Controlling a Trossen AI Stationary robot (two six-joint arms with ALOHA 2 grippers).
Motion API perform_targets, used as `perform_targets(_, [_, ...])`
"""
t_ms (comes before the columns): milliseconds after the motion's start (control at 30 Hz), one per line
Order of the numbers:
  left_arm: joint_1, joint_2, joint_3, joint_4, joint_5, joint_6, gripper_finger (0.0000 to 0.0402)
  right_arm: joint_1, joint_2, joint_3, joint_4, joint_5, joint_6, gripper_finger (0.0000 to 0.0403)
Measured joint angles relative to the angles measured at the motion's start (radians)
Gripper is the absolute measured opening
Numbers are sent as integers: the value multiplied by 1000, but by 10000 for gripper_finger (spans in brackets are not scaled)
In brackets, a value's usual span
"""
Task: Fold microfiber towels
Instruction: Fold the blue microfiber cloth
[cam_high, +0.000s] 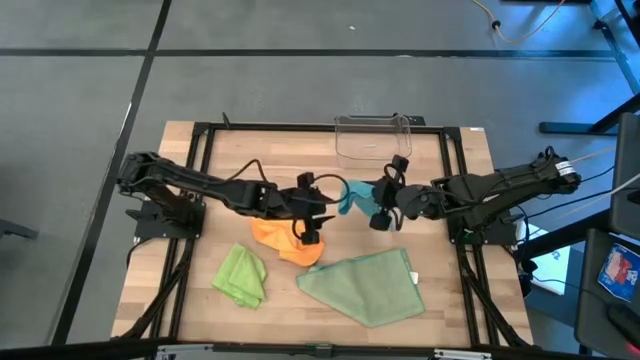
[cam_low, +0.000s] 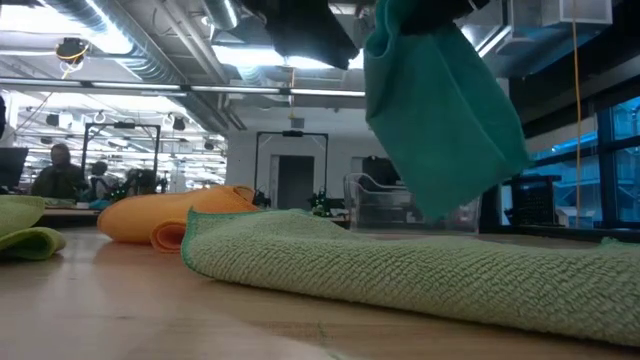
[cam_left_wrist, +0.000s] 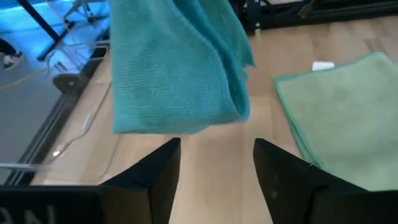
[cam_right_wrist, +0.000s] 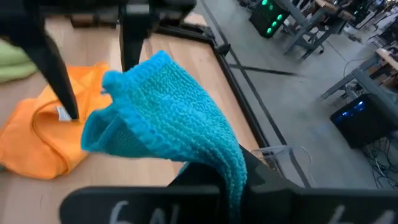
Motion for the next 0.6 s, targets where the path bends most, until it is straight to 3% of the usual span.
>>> perform_targets(300, [1,26,0,55,-83,9,198,0,0,0,48,4,-15,2])
perform_targets(600, [-21,45,1,132,-157,130,198,0,0,0,66,3,-20,2])
